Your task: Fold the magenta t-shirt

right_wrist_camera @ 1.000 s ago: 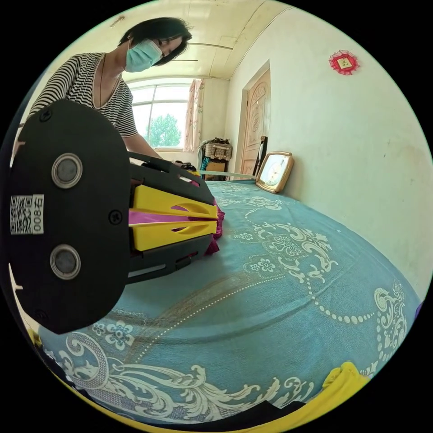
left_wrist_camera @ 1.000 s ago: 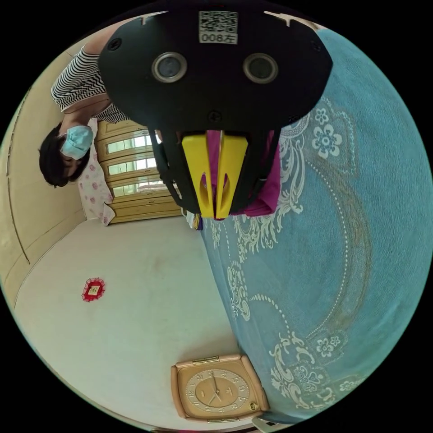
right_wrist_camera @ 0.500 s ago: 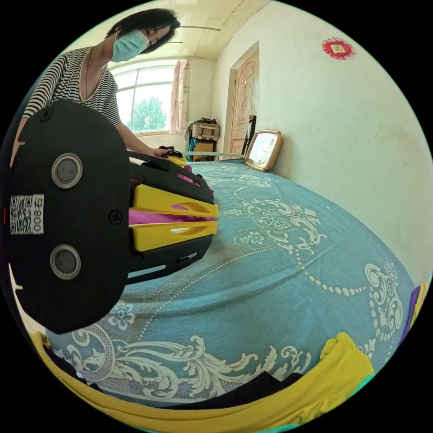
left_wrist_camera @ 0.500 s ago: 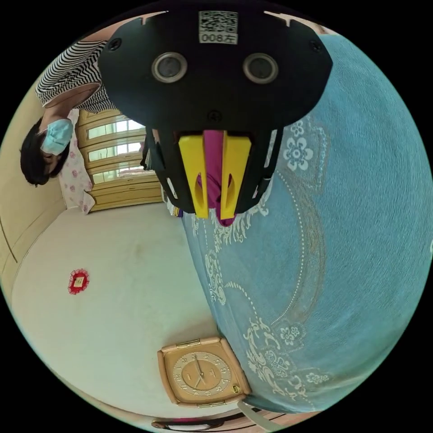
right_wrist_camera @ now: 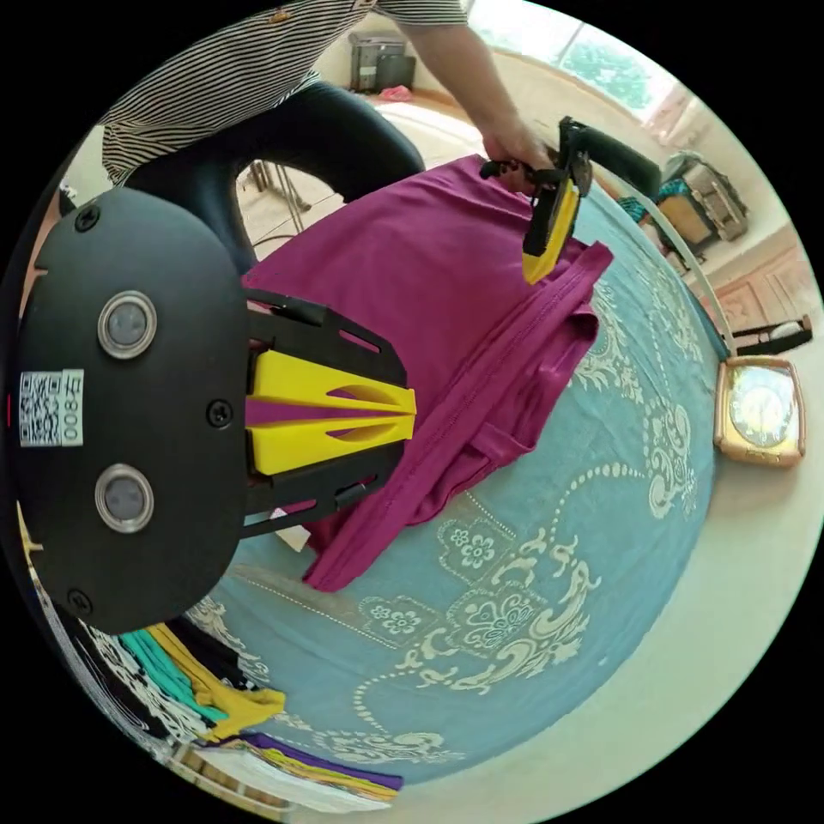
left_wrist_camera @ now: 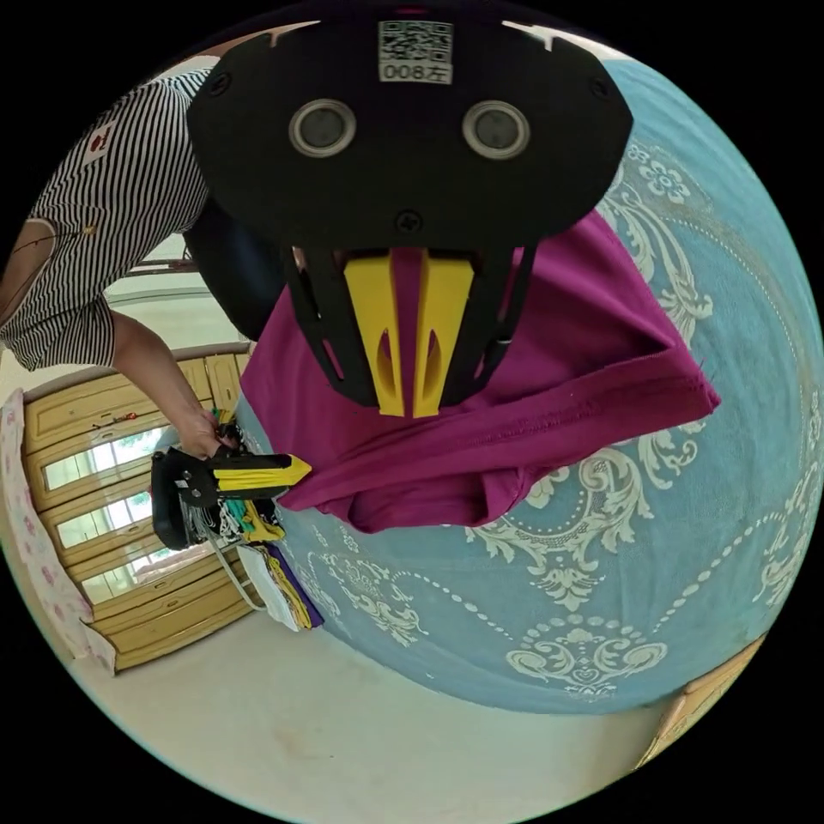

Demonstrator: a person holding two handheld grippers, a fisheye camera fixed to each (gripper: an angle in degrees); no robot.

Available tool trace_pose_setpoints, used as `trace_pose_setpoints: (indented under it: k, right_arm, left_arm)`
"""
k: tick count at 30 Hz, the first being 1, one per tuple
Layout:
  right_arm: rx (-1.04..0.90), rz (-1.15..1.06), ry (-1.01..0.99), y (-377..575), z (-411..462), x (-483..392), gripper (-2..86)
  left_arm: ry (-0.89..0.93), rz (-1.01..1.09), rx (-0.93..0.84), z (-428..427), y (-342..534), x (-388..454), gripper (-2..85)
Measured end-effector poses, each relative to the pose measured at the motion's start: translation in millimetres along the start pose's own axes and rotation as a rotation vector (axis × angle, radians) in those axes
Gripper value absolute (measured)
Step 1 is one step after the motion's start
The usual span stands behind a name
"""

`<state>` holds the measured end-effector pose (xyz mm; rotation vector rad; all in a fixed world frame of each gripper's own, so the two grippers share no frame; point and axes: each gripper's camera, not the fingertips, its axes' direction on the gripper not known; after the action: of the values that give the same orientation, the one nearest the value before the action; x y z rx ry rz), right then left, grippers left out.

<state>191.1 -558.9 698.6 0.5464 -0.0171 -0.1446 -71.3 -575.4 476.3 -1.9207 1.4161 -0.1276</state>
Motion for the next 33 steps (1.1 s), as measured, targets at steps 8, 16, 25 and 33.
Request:
trace_pose_setpoints:
  k: [8, 16, 25, 33]
  right_arm:
    - [-0.07, -0.11, 0.14, -46, 17, -56, -0.4]
    - [-0.005, -0.095, 0.293, -83, 3, -72, -0.5]
    - [0.14, -0.026, 0.231, -77, -28, -88, -0.4]
    - [0.005, -0.21, 0.181, -91, 10, -137, -0.4]
  left_arm:
    - [-0.121, 0.047, -0.047, 26, -35, 28, 0.3]
    - [-0.218, 0.063, 0.01, 25, -69, 46, 0.2]
    - [-0.189, 0.105, 0.114, 17, -51, 79, 0.2]
    - [-0.268, 0.156, -0.051, 50, -35, 96, 0.1]
